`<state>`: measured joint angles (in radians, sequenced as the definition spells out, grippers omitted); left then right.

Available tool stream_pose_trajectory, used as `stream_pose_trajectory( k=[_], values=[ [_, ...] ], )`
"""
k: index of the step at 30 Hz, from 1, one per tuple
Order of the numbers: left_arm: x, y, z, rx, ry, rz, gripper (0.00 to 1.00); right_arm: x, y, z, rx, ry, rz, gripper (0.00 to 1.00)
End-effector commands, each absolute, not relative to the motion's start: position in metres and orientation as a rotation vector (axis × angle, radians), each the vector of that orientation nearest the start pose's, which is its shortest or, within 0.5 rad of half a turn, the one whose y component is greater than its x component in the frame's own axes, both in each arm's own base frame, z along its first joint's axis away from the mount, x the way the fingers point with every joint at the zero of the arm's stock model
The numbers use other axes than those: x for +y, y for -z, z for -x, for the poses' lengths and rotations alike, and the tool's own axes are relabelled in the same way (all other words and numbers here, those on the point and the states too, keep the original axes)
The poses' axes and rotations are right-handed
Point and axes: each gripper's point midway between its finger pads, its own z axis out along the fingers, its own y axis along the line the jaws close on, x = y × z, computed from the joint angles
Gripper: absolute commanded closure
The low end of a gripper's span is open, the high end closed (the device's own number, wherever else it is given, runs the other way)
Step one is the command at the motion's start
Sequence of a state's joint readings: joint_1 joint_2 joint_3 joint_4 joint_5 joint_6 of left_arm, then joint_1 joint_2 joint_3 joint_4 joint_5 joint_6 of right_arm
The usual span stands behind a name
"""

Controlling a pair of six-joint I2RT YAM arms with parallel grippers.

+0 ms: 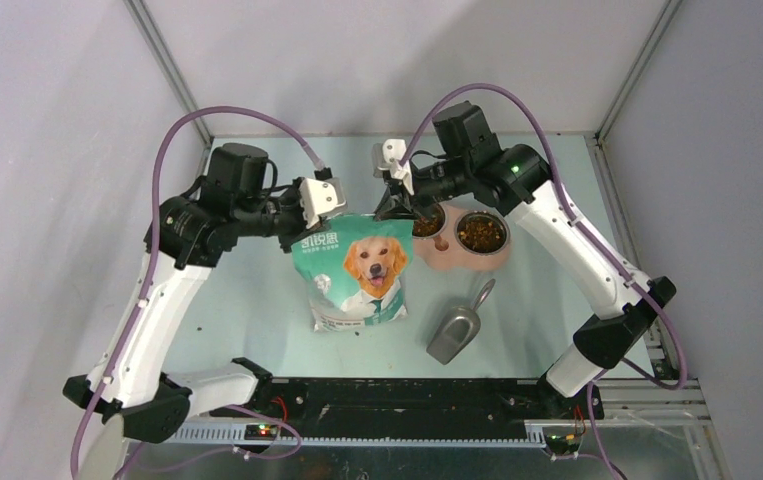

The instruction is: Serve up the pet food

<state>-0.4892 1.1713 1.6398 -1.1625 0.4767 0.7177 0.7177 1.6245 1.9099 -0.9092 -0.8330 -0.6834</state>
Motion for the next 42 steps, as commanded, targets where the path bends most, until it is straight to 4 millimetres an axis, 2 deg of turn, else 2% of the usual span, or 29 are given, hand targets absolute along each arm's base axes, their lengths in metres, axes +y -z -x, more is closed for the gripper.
stream_pose_trajectory(
  k=[1, 2, 5, 6, 9, 11, 13, 16, 18, 19, 22, 23, 24, 25, 26, 27, 28, 30, 31, 32, 34, 36, 37, 39, 40, 42],
  values=[
    [-0.191, -0.368, -0.229, 1.528, 0.379, -1.428, 1.0, 0.357, -0.367, -0.237, 1.224, -0.905, 1.642, 1.0],
    [-0.191, -0.367, -0.229, 1.527, 0.381, -1.428, 0.99, 0.358, -0.368, -0.238, 1.231, -0.906, 1.633, 1.0],
    [-0.196, -0.367, -0.231, 1.502, 0.383, -1.429, 0.79, 0.358, -0.369, -0.24, 1.236, -0.915, 1.618, 1.0],
    [-0.197, -0.364, -0.23, 1.502, 0.386, -1.435, 0.79, 0.359, -0.369, -0.24, 1.239, -0.92, 1.615, 1.0],
    [-0.203, -0.361, -0.227, 1.486, 0.4, -1.474, 0.94, 0.359, -0.368, -0.239, 1.244, -0.928, 1.616, 0.99],
    [-0.205, -0.363, -0.226, 1.477, 0.408, -1.477, 0.99, 0.36, -0.364, -0.239, 1.243, -0.926, 1.625, 0.72],
    [-0.206, -0.366, -0.226, 1.473, 0.409, -1.466, 1.0, 0.362, -0.359, -0.239, 1.243, -0.925, 1.633, 0.57],
    [-0.205, -0.372, -0.227, 1.469, 0.403, -1.449, 1.0, 0.369, -0.353, -0.239, 1.224, -0.924, 1.647, 0.52],
    [-0.204, -0.376, -0.226, 1.466, 0.401, -1.44, 1.0, 0.373, -0.353, -0.237, 1.211, -0.921, 1.653, 0.55],
    [-0.204, -0.376, -0.226, 1.468, 0.401, -1.439, 1.0, 0.375, -0.354, -0.238, 1.202, -0.916, 1.65, 0.6],
    [-0.203, -0.378, -0.226, 1.478, 0.404, -1.423, 1.0, 0.379, -0.357, -0.24, 1.175, -0.888, 1.639, 0.68],
    [-0.204, -0.379, -0.226, 1.479, 0.406, -1.42, 1.0, 0.379, -0.353, -0.239, 1.18, -0.885, 1.64, 0.72],
    [-0.204, -0.379, -0.225, 1.485, 0.411, -1.414, 1.0, 0.379, -0.36, -0.24, 1.147, -0.866, 1.626, 0.74],
    [-0.204, -0.38, -0.225, 1.488, 0.417, -1.409, 1.0, 0.378, -0.353, -0.24, 1.153, -0.863, 1.63, 0.78],
    [-0.205, -0.379, -0.225, 1.499, 0.428, -1.399, 1.0, 0.378, -0.36, -0.24, 1.112, -0.837, 1.618, 0.81],
    [-0.206, -0.379, -0.225, 1.505, 0.437, -1.394, 1.0, 0.378, -0.353, -0.238, 1.113, -0.833, 1.627, 0.83],
    [-0.207, -0.378, -0.224, 1.506, 0.451, -1.396, 1.0, 0.377, -0.356, -0.238, 1.083, -0.811, 1.627, 0.92],
    [-0.21, -0.376, -0.222, 1.508, 0.478, -1.404, 1.0, 0.376, -0.351, -0.234, 1.09, -0.828, 1.639, 1.0],
    [-0.21, -0.374, -0.221, 1.512, 0.486, -1.409, 1.0, 0.376, -0.356, -0.231, 1.081, -0.853, 1.64, 1.0],
    [-0.212, -0.374, -0.22, 1.512, 0.497, -1.415, 1.0, 0.376, -0.35, -0.229, 1.129, -0.897, 1.642, 1.0],
    [-0.212, -0.371, -0.219, 1.514, 0.504, -1.429, 0.99, 0.378, -0.359, -0.227, 1.175, -0.965, 1.605, 1.0],
    [-0.212, -0.368, -0.219, 1.511, 0.502, -1.446, 0.86, 0.378, -0.364, -0.224, 1.203, -1.018, 1.579, 1.0],
    [-0.213, -0.367, -0.219, 1.508, 0.503, -1.449, 0.74, 0.377, -0.365, -0.222, 1.211, -1.039, 1.575, 1.0],
    [-0.216, -0.365, -0.218, 1.497, 0.523, -1.465, 0.69, 0.378, -0.367, -0.22, 1.251, -1.077, 1.553, 1.0],
    [-0.217, -0.364, -0.218, 1.498, 0.531, -1.471, 0.71, 0.378, -0.372, -0.22, 1.277, -1.102, 1.53, 1.0],
    [-0.219, -0.36, -0.217, 1.503, 0.548, -1.485, 0.85, 0.379, -0.372, -0.222, 1.329, -1.148, 1.497, 1.0]
  ],
)
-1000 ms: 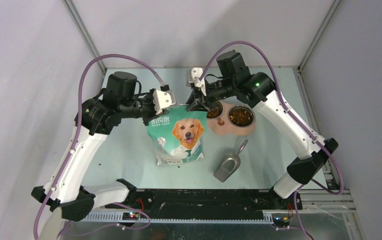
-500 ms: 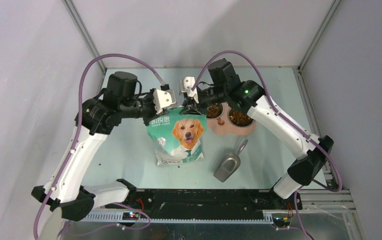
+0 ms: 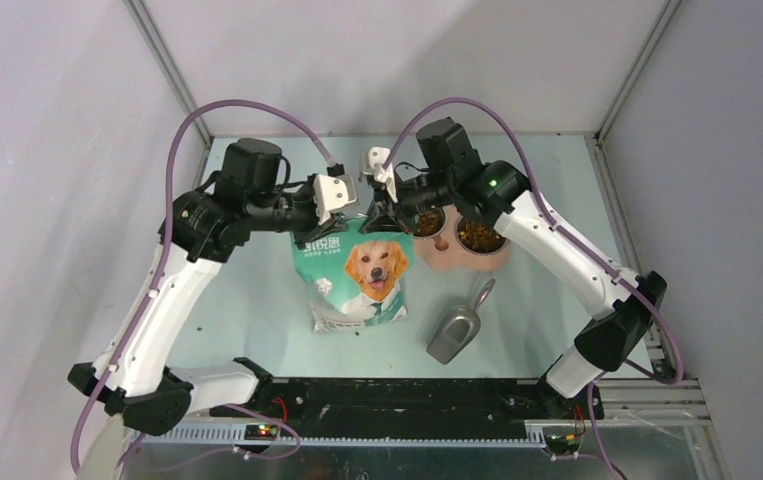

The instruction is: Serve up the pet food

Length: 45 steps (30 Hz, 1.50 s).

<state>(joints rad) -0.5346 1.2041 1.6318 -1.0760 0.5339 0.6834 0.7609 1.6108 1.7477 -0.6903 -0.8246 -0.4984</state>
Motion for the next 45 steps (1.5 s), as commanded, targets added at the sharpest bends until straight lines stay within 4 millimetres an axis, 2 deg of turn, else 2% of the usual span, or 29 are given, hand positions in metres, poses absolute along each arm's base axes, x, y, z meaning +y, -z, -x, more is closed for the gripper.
stream_pose_trajectory(
  k=[1, 2, 3, 4, 5, 7, 8, 10, 12, 13, 14, 15, 18, 21, 27, 29, 31, 33, 35, 36, 38, 39, 42, 45],
  values=[
    [-0.22, -0.357, -0.218, 1.506, 0.55, -1.491, 0.93, 0.38, -0.371, -0.222, 1.351, -1.169, 1.483, 0.99],
    [-0.22, -0.356, -0.218, 1.51, 0.551, -1.493, 0.96, 0.38, -0.37, -0.223, 1.358, -1.17, 1.479, 0.88],
    [-0.22, -0.355, -0.219, 1.513, 0.551, -1.492, 0.99, 0.381, -0.37, -0.224, 1.351, -1.163, 1.48, 0.81],
    [-0.22, -0.355, -0.218, 1.517, 0.554, -1.493, 0.99, 0.381, -0.365, -0.225, 1.356, -1.148, 1.482, 0.7],
    [-0.22, -0.355, -0.218, 1.517, 0.556, -1.493, 1.0, 0.381, -0.369, -0.226, 1.324, -1.115, 1.482, 0.61],
    [-0.219, -0.354, -0.216, 1.524, 0.562, -1.492, 1.0, 0.381, -0.363, -0.229, 1.295, -1.073, 1.486, 0.55],
    [-0.219, -0.354, -0.215, 1.53, 0.566, -1.492, 1.0, 0.381, -0.367, -0.228, 1.267, -1.055, 1.485, 0.55],
    [-0.219, -0.352, -0.214, 1.542, 0.574, -1.488, 1.0, 0.382, -0.368, -0.228, 1.212, -1.027, 1.495, 0.65],
    [-0.219, -0.354, -0.215, 1.551, 0.582, -1.465, 1.0, 0.384, -0.366, -0.229, 1.187, -1.003, 1.513, 0.82],
    [-0.219, -0.355, -0.215, 1.554, 0.588, -1.456, 1.0, 0.385, -0.365, -0.229, 1.181, -0.991, 1.522, 0.97],
    [-0.219, -0.356, -0.217, 1.562, 0.592, -1.437, 1.0, 0.386, -0.364, -0.23, 1.185, -0.981, 1.521, 1.0],
    [-0.219, -0.357, -0.219, 1.568, 0.589, -1.424, 0.98, 0.386, -0.363, -0.231, 1.186, -0.979, 1.52, 1.0],
    [-0.215, -0.353, -0.221, 1.596, 0.572, -1.409, 0.76, 0.386, -0.372, -0.233, 1.151, -0.958, 1.493, 1.0],
    [-0.212, -0.347, -0.219, 1.603, 0.56, -1.422, 0.71, 0.387, -0.374, -0.232, 1.143, -0.956, 1.468, 1.0],
    [-0.191, -0.343, -0.22, 1.672, 0.599, -1.33, 0.74, 0.384, -0.371, -0.231, 1.116, -0.938, 1.478, 1.0],
    [-0.18, -0.339, -0.22, 1.673, 0.557, -1.342, 0.8, 0.385, -0.371, -0.228, 1.105, -0.947, 1.486, 1.0],
    [-0.171, -0.336, -0.219, 1.678, 0.51, -1.347, 0.96, 0.386, -0.371, -0.227, 1.101, -0.956, 1.49, 1.0],
    [-0.168, -0.335, -0.217, 1.686, 0.514, -1.337, 0.99, 0.388, -0.369, -0.229, 1.101, -0.946, 1.492, 1.0],
    [-0.172, -0.338, -0.214, 1.689, 0.562, -1.319, 1.0, 0.392, -0.364, -0.232, 1.103, -0.938, 1.485, 0.89],
    [-0.175, -0.34, -0.214, 1.687, 0.584, -1.311, 1.0, 0.396, -0.365, -0.231, 1.098, -0.945, 1.484, 0.75],
    [-0.183, -0.346, -0.214, 1.676, 0.64, -1.278, 1.0, 0.404, -0.364, -0.227, 1.085, -0.959, 1.489, 0.67],
    [-0.185, -0.35, -0.216, 1.668, 0.649, -1.265, 1.0, 0.408, -0.362, -0.226, 1.077, -0.956, 1.499, 0.68],
    [-0.185, -0.352, -0.218, 1.673, 0.647, -1.267, 1.0, 0.416, -0.358, -0.222, 1.059, -0.936, 1.539, 0.98],
    [-0.181, -0.354, -0.218, 1.667, 0.609, -1.281, 1.0, 0.418, -0.353, -0.228, 1.079, -0.918, 1.534, 1.0]
  ],
)
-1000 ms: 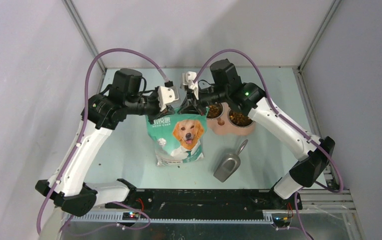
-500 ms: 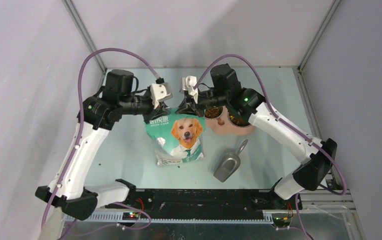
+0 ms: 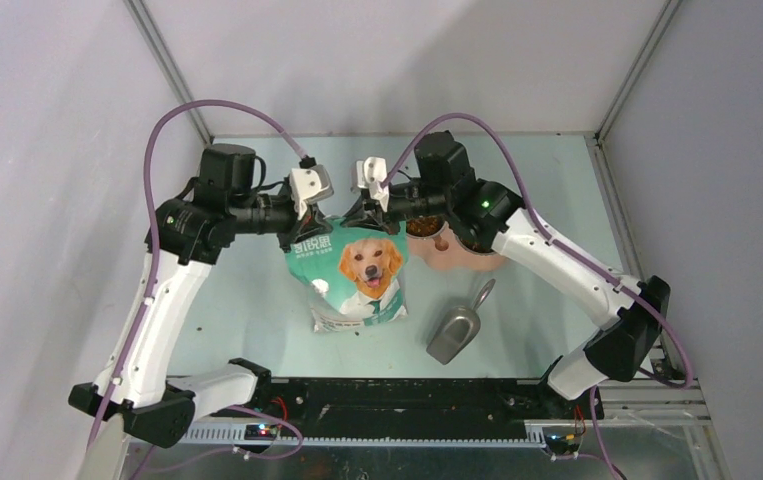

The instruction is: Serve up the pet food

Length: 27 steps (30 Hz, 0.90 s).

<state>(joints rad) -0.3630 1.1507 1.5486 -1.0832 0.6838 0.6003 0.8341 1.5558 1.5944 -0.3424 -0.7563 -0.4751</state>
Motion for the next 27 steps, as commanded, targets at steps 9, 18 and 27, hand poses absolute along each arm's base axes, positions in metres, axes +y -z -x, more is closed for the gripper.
stream_pose_trajectory(
  k=[9, 18, 27],
  values=[
    [-0.183, -0.359, -0.215, 1.648, 0.629, -1.27, 1.0, 0.427, -0.343, -0.223, 1.106, -0.944, 1.554, 0.78],
    [-0.168, -0.353, -0.212, 1.676, 0.532, -1.308, 0.78, 0.415, -0.364, -0.232, 1.139, -1.019, 1.472, 1.0],
    [-0.154, -0.345, -0.214, 1.709, 0.474, -1.302, 1.0, 0.401, -0.366, -0.241, 1.177, -1.052, 1.441, 0.97]
  ],
)
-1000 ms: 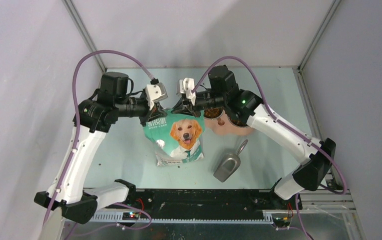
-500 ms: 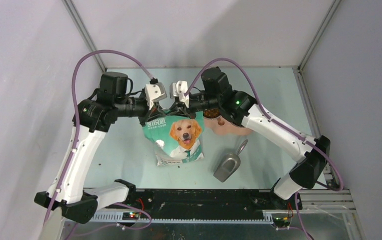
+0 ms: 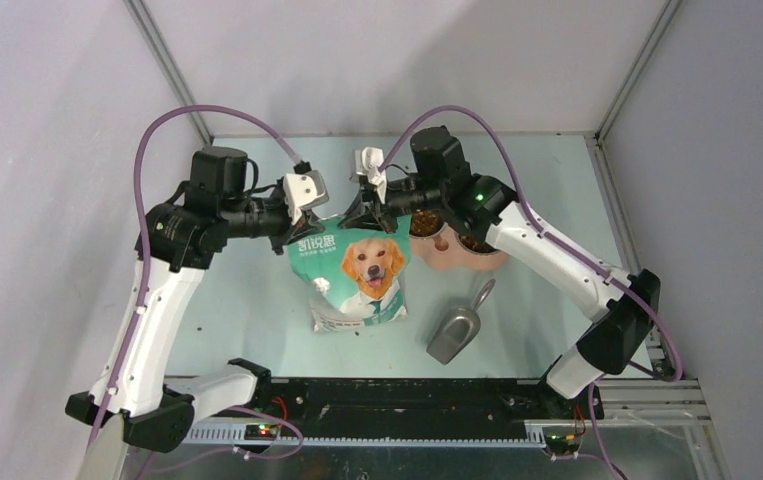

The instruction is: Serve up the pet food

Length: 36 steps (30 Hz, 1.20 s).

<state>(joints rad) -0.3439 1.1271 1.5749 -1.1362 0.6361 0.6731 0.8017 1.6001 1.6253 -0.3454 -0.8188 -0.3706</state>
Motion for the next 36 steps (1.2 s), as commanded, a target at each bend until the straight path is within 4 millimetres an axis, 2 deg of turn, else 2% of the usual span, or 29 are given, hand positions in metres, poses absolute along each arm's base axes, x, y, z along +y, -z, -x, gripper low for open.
stream_pose_trajectory(
  k=[1, 2, 4, 5, 6, 7, 8, 9, 11, 12, 13, 14, 15, 16, 17, 18, 22, 23, 24, 25, 26, 27, 29, 30, 31, 32, 33, 35, 36],
  values=[
    [-0.156, -0.347, -0.215, 1.707, 0.479, -1.291, 1.0, 0.402, -0.363, -0.24, 1.182, -1.058, 1.445, 0.85],
    [-0.156, -0.347, -0.216, 1.708, 0.482, -1.287, 1.0, 0.405, -0.363, -0.237, 1.175, -1.058, 1.457, 0.75],
    [-0.156, -0.35, -0.219, 1.706, 0.474, -1.282, 1.0, 0.406, -0.357, -0.234, 1.175, -1.032, 1.487, 0.71],
    [-0.155, -0.35, -0.219, 1.71, 0.464, -1.285, 1.0, 0.403, -0.35, -0.233, 1.19, -1.013, 1.512, 0.72],
    [-0.153, -0.349, -0.218, 1.721, 0.459, -1.289, 1.0, 0.402, -0.351, -0.235, 1.194, -1.004, 1.522, 0.9],
    [-0.152, -0.35, -0.219, 1.718, 0.443, -1.293, 1.0, 0.397, -0.34, -0.232, 1.24, -1.017, 1.557, 0.96],
    [-0.15, -0.349, -0.219, 1.727, 0.436, -1.294, 1.0, 0.393, -0.345, -0.24, 1.254, -1.016, 1.55, 1.0],
    [-0.149, -0.35, -0.219, 1.726, 0.428, -1.292, 1.0, 0.387, -0.342, -0.236, 1.295, -1.055, 1.562, 1.0],
    [-0.146, -0.35, -0.219, 1.729, 0.412, -1.285, 1.0, 0.372, -0.345, -0.25, 1.345, -1.038, 1.523, 0.99],
    [-0.145, -0.35, -0.219, 1.731, 0.407, -1.282, 1.0, 0.366, -0.347, -0.252, 1.355, -1.022, 1.516, 0.83],
    [-0.143, -0.351, -0.219, 1.732, 0.401, -1.274, 1.0, 0.359, -0.345, -0.255, 1.374, -1.001, 1.519, 0.73],
    [-0.142, -0.351, -0.219, 1.735, 0.397, -1.267, 1.0, 0.352, -0.343, -0.256, 1.408, -0.978, 1.515, 0.59],
    [-0.141, -0.352, -0.219, 1.731, 0.394, -1.262, 1.0, 0.345, -0.346, -0.26, 1.407, -0.951, 1.511, 0.61],
    [-0.14, -0.352, -0.218, 1.731, 0.391, -1.257, 1.0, 0.339, -0.343, -0.258, 1.415, -0.948, 1.529, 0.76],
    [-0.14, -0.352, -0.218, 1.731, 0.388, -1.255, 1.0, 0.332, -0.346, -0.262, 1.421, -0.938, 1.52, 0.96],
    [-0.139, -0.351, -0.218, 1.734, 0.386, -1.253, 1.0, 0.327, -0.343, -0.262, 1.446, -0.94, 1.519, 0.99],
    [-0.137, -0.348, -0.216, 1.745, 0.381, -1.245, 1.0, 0.309, -0.347, -0.271, 1.491, -0.946, 1.473, 1.0],
    [-0.136, -0.348, -0.217, 1.746, 0.374, -1.241, 1.0, 0.308, -0.349, -0.272, 1.492, -0.944, 1.464, 0.96],
    [-0.135, -0.348, -0.217, 1.749, 0.371, -1.234, 1.0, 0.306, -0.35, -0.274, 1.501, -0.939, 1.451, 0.89],
    [-0.134, -0.349, -0.218, 1.749, 0.361, -1.226, 1.0, 0.305, -0.351, -0.274, 1.503, -0.933, 1.447, 0.74],
    [-0.133, -0.349, -0.218, 1.753, 0.357, -1.214, 0.99, 0.305, -0.35, -0.275, 1.507, -0.919, 1.45, 0.77],
    [-0.131, -0.35, -0.219, 1.757, 0.343, -1.198, 0.99, 0.304, -0.351, -0.274, 1.497, -0.915, 1.46, 0.95],
    [-0.127, -0.352, -0.22, 1.765, 0.318, -1.182, 0.92, 0.302, -0.349, -0.274, 1.513, -0.909, 1.465, 1.0],
    [-0.124, -0.354, -0.219, 1.763, 0.303, -1.174, 0.87, 0.299, -0.349, -0.275, 1.534, -0.912, 1.447, 0.97],
    [-0.121, -0.353, -0.219, 1.773, 0.287, -1.167, 0.82, 0.297, -0.352, -0.274, 1.539, -0.91, 1.437, 0.84],
    [-0.118, -0.356, -0.219, 1.772, 0.273, -1.155, 0.73, 0.294, -0.353, -0.276, 1.55, -0.91, 1.418, 0.77],
    [-0.114, -0.356, -0.218, 1.784, 0.259, -1.142, 0.68, 0.291, -0.357, -0.275, 1.546, -0.904, 1.408, 0.66],
    [-0.107, -0.357, -0.214, 1.796, 0.228, -1.121, 0.53, 0.28, -0.364, -0.272, 1.565, -0.908, 1.382, 0.56],
    [-0.101, -0.359, -0.212, 1.801, 0.201, -1.106, 0.51, 0.271, -0.371, -0.275, 1.569, -0.899, 1.359, 0.53]
  ],
)
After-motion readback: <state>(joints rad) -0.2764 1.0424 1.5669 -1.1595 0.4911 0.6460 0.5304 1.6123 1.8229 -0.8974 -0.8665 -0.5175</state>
